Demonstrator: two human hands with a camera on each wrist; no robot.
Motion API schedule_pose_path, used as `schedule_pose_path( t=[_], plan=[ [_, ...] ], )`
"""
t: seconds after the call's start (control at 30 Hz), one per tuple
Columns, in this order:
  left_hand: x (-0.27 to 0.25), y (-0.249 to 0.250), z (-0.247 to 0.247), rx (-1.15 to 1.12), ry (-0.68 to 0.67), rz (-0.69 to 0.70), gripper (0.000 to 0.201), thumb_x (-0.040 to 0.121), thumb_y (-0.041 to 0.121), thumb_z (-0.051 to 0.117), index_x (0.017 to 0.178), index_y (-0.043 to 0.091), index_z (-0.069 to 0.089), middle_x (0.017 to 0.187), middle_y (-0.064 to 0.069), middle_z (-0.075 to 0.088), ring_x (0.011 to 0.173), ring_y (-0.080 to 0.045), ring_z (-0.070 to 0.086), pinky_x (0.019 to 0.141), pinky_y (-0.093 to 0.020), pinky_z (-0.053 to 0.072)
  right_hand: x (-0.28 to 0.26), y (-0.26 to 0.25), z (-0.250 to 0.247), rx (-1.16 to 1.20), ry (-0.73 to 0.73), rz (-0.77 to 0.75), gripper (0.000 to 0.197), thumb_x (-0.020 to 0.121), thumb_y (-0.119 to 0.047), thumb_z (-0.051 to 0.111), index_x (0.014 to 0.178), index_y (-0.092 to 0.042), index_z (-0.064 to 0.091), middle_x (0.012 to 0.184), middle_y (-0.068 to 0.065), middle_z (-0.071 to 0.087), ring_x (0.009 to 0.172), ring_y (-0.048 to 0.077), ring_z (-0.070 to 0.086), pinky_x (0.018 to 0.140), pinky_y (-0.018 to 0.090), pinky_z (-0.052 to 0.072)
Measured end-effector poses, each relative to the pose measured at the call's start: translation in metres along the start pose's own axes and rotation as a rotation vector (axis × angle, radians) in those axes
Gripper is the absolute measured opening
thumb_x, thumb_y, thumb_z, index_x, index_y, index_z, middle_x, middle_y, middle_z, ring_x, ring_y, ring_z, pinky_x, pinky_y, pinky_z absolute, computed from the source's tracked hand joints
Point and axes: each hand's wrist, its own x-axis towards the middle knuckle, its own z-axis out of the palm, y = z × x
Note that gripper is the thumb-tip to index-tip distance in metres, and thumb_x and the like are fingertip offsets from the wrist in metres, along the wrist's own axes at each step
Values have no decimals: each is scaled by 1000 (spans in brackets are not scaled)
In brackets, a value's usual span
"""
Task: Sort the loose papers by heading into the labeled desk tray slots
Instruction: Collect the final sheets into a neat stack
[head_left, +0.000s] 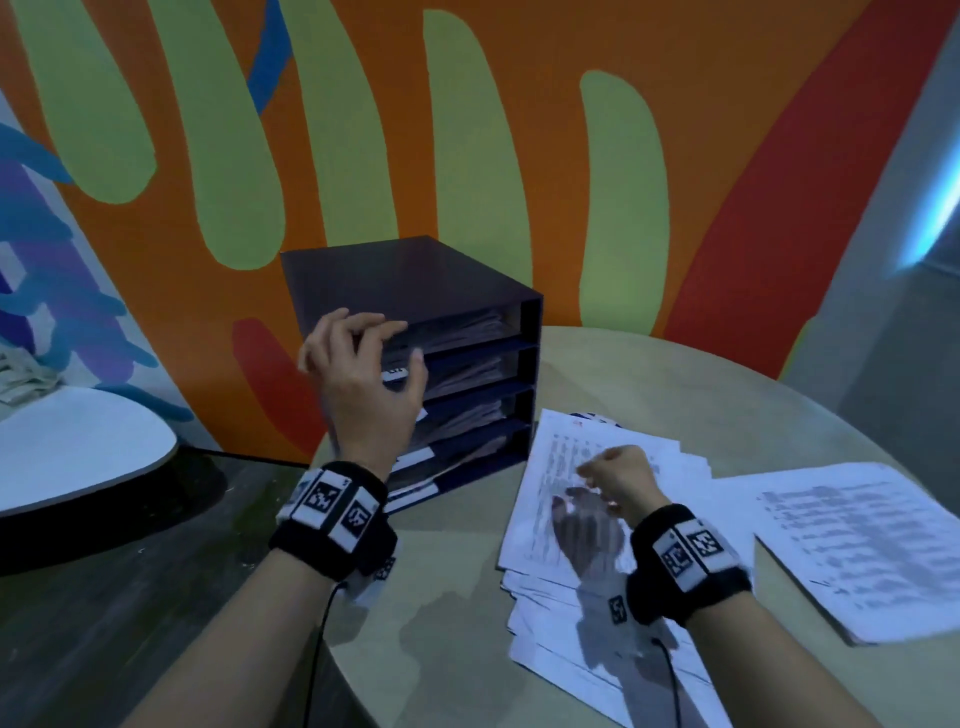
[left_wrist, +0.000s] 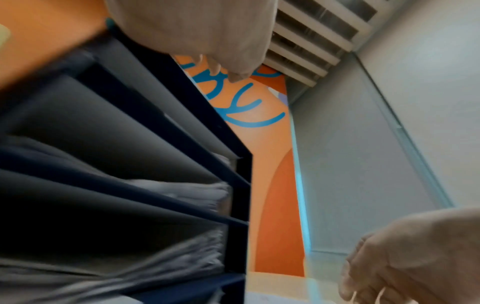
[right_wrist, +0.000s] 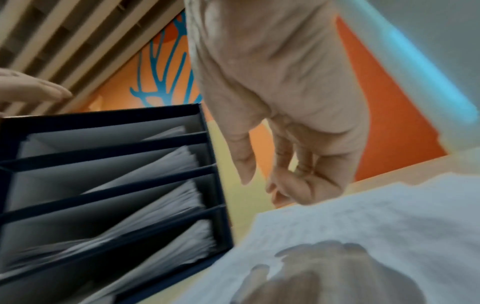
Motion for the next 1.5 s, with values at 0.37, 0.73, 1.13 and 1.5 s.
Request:
schedule_pose_path(
  t=[0.37, 0.73, 1.13, 1.5],
  plan=[
    [-98, 83, 89, 159, -1154, -156, 57, 87, 43, 64, 130, 11, 45, 133, -10, 44, 125, -30, 40, 100, -43, 41, -4, 91, -132, -391, 117, 306, 89, 68, -40, 81, 136, 0, 40, 139, 21, 46, 128, 35, 43, 101, 39, 41],
    [-123, 85, 116, -17, -1364, -472, 20, 88, 20, 65, 72, 14, 56, 80, -2, 59, 83, -27, 61, 67, -26, 42, -41, 75, -122, -587, -116, 172, 62, 86, -32, 69, 135, -3, 45, 137, 17, 52, 121, 29, 52, 100, 40, 46],
    [-122, 88, 105, -315, -1321, -551, 35, 83, 6, 71, 64, 14, 43, 64, -2, 45, 59, -16, 44, 58, -24, 36, -54, 77, -129, -229, -96, 174, 72, 87, -14, 71, 141, 3, 28, 131, 19, 49, 106, 26, 58, 79, 36, 53],
    [-103, 99, 80, -756, -1501, -629, 27, 86, 6, 71, 73, 7, 47, 66, -9, 50, 59, -13, 53, 55, -24, 50, -40, 93, -151, 307, 172, 150, 24, 80, 5, 71, 101, 14, 64, 95, 24, 69, 79, 29, 64, 68, 34, 49]
  ],
)
